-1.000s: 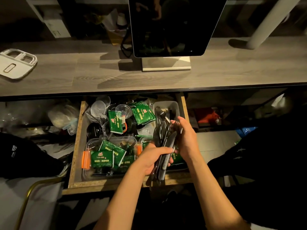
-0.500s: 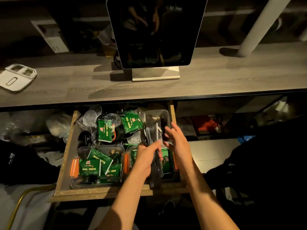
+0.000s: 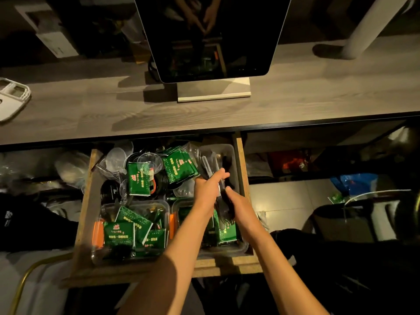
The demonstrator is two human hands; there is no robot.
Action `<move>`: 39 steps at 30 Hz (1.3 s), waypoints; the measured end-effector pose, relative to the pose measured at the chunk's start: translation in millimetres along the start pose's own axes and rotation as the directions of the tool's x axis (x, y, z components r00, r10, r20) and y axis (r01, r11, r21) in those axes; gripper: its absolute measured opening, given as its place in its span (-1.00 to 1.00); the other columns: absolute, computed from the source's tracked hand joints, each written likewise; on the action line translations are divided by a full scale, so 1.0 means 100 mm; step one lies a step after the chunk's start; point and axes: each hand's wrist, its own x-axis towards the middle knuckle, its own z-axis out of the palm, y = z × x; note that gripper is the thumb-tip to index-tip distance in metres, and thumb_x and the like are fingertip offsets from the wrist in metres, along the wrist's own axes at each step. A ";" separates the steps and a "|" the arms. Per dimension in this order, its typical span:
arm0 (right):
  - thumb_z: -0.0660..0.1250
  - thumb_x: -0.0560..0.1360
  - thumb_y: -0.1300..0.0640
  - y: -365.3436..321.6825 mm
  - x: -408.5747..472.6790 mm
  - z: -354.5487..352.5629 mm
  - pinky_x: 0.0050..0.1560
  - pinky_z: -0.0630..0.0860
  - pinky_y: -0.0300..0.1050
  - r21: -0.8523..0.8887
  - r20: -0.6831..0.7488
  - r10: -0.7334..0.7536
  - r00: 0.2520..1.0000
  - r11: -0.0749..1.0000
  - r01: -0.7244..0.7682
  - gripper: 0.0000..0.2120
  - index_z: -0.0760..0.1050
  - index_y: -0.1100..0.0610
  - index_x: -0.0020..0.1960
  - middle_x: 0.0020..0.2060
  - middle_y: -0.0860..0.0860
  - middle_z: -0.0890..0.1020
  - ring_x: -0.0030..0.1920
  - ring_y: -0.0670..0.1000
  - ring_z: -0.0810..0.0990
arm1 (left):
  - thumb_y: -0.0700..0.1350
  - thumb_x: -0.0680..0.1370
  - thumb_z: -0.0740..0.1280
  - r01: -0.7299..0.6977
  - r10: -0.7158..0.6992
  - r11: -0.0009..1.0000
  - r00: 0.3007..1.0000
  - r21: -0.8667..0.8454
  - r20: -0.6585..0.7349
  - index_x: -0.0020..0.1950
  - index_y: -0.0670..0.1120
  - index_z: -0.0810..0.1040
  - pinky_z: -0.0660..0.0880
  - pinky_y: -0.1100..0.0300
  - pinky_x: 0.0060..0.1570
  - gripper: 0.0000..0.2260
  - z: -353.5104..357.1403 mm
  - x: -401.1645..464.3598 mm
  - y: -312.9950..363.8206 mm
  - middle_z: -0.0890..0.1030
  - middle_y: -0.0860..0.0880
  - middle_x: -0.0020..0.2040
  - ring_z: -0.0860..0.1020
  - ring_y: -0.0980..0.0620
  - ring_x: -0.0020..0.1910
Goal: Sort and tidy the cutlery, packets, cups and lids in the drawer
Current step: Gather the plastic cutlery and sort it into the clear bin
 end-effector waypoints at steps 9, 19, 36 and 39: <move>0.27 0.62 0.09 -0.08 0.93 0.03 0.17 0.58 0.11 0.034 -0.016 -0.024 1.000 0.999 0.025 -0.79 0.55 0.03 0.23 0.09 0.11 0.68 0.12 0.12 0.67 | 0.11 0.59 0.34 0.191 -0.195 0.981 0.947 0.041 0.253 -0.03 -0.12 0.66 0.53 0.23 -0.24 -0.70 -0.02 0.94 0.08 0.72 -0.01 -0.12 0.66 0.08 -0.18; 0.31 0.59 0.11 0.15 1.64 0.01 0.28 0.51 0.09 -0.317 -0.295 -0.095 0.951 0.948 -0.004 -0.66 0.44 0.11 0.35 0.18 0.03 0.63 0.19 -0.01 0.60 | 0.41 0.54 0.15 0.286 -0.318 0.946 0.910 0.152 0.265 0.60 -0.15 0.16 0.41 -0.02 0.34 -0.17 -0.06 1.63 -0.07 0.27 -0.13 0.57 0.36 -0.14 0.46; 0.24 0.64 0.11 0.08 0.74 0.43 0.38 0.43 -0.07 -0.166 -0.314 -0.230 0.921 0.969 0.185 -0.64 0.41 0.10 0.42 0.31 -0.01 0.54 0.29 -0.09 0.51 | 0.11 0.71 -0.06 0.014 -0.001 0.997 0.987 -0.080 0.162 0.48 -0.13 0.39 0.31 0.04 0.31 -0.51 -0.57 0.50 -0.10 0.47 -0.12 0.44 0.44 -0.07 0.40; 0.26 0.63 0.10 0.23 0.50 0.57 0.34 0.47 -0.03 -0.152 -0.254 -0.224 0.941 0.970 0.190 -0.67 0.46 0.09 0.37 0.23 -0.03 0.59 0.24 -0.09 0.55 | 0.11 0.71 -0.05 -0.056 0.066 0.992 0.994 -0.116 0.088 0.39 -0.06 0.46 0.36 0.05 0.25 -0.56 -0.79 0.20 -0.29 0.52 -0.06 0.36 0.50 -0.01 0.31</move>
